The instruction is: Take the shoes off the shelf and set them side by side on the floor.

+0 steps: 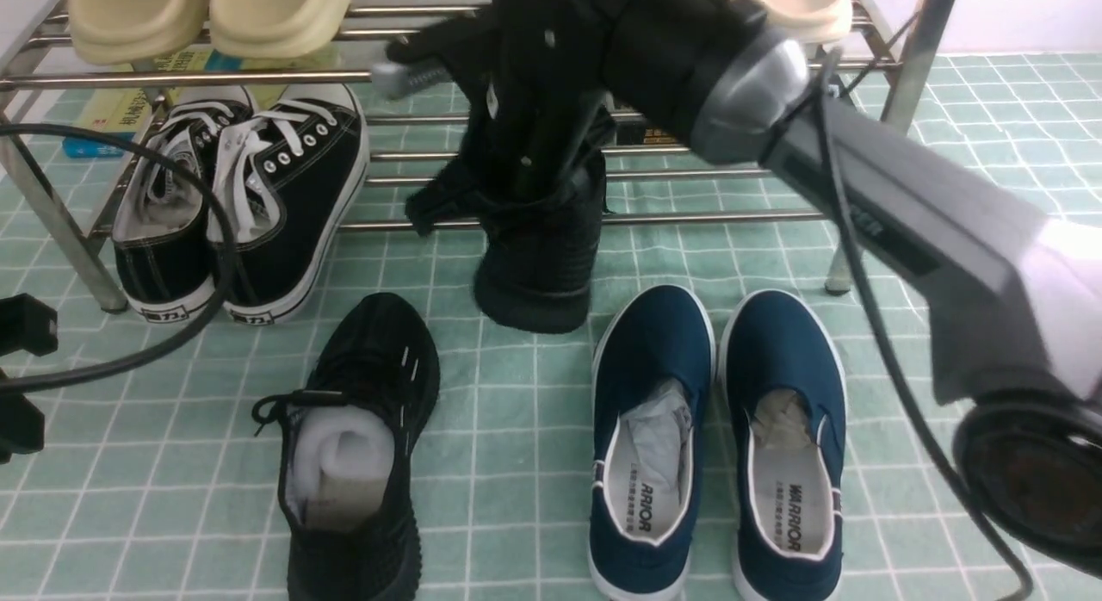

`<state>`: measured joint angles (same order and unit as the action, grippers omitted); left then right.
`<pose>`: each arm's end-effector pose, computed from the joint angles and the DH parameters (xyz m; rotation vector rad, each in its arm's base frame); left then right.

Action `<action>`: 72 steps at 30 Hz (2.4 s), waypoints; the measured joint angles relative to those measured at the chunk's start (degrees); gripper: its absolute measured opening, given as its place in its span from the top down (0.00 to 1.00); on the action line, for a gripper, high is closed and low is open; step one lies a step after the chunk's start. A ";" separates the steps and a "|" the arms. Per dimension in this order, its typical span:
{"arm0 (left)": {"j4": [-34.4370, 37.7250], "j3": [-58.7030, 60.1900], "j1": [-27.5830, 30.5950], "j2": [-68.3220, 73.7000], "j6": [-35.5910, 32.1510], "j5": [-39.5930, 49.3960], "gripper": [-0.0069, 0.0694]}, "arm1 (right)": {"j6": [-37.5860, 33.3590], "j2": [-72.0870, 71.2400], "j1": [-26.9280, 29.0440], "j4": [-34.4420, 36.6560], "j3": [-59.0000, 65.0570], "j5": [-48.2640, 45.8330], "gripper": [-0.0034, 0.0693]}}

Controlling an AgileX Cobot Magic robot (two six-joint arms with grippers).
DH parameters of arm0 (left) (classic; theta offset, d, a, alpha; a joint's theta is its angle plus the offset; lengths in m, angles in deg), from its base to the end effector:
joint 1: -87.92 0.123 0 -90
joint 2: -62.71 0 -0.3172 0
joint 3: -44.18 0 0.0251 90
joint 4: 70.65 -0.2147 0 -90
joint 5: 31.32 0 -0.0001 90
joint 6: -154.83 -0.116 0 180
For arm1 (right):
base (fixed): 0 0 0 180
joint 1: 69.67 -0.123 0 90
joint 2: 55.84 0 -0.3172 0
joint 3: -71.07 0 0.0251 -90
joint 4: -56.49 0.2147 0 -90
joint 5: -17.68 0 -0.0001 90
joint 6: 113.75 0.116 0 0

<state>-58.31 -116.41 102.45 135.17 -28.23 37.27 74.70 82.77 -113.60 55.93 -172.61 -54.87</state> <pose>0.1593 0.0174 0.3367 -0.3371 2.7445 -0.2207 0.3616 0.3468 0.3149 -0.7953 2.4850 0.3239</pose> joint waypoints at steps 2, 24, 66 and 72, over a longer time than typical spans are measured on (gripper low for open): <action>-0.05 0.00 0.00 0.00 0.00 0.13 0.74 | -0.17 -2.05 -1.41 0.55 -0.44 0.00 0.95; -0.20 0.00 0.00 0.00 2.11 0.40 0.71 | 4.23 -16.71 -8.72 1.39 25.64 0.05 0.94; -0.03 0.00 0.00 0.00 2.21 -1.83 0.64 | 17.37 -8.40 -8.72 0.55 27.59 8.08 0.92; -0.03 0.00 0.00 0.00 2.21 -1.81 0.63 | 17.37 -6.22 -9.53 1.26 27.59 7.11 0.75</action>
<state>-58.33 -116.41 102.45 135.17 -26.02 35.45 92.07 76.55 -123.12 57.19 -145.01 -47.76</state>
